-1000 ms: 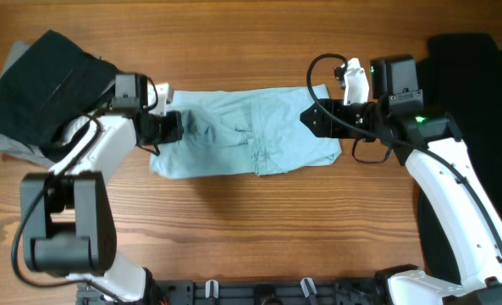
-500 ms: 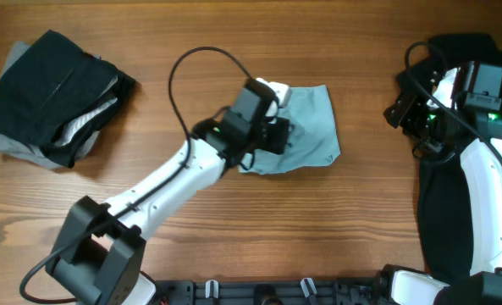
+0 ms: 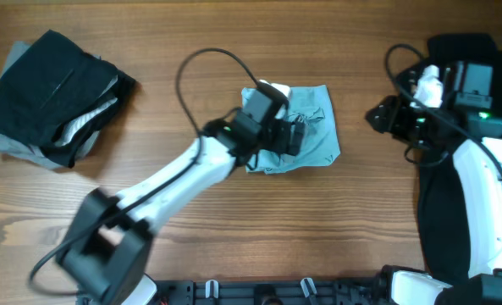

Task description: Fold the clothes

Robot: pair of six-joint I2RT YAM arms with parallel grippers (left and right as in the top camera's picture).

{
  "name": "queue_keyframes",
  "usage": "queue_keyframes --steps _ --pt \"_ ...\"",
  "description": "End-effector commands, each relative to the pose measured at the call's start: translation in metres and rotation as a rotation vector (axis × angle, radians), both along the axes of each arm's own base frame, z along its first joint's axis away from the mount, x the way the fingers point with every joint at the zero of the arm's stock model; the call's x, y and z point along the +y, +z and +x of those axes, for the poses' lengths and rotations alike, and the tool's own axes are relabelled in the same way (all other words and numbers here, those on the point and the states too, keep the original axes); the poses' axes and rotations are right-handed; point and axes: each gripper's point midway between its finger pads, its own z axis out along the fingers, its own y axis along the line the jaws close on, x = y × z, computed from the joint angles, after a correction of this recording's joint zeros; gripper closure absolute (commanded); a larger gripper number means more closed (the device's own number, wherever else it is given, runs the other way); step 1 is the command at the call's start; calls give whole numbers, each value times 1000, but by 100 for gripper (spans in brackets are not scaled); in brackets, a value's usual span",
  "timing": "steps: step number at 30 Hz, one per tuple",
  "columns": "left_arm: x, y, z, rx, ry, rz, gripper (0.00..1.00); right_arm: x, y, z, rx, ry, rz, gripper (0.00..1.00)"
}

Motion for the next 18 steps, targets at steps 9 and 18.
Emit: queue_keyframes --steps 9,18 --pt "188 155 -4 -238 417 -10 0 150 -97 -5 23 555 -382 44" --pt "187 123 -3 -133 412 49 0 41 -99 0 217 124 -543 49"
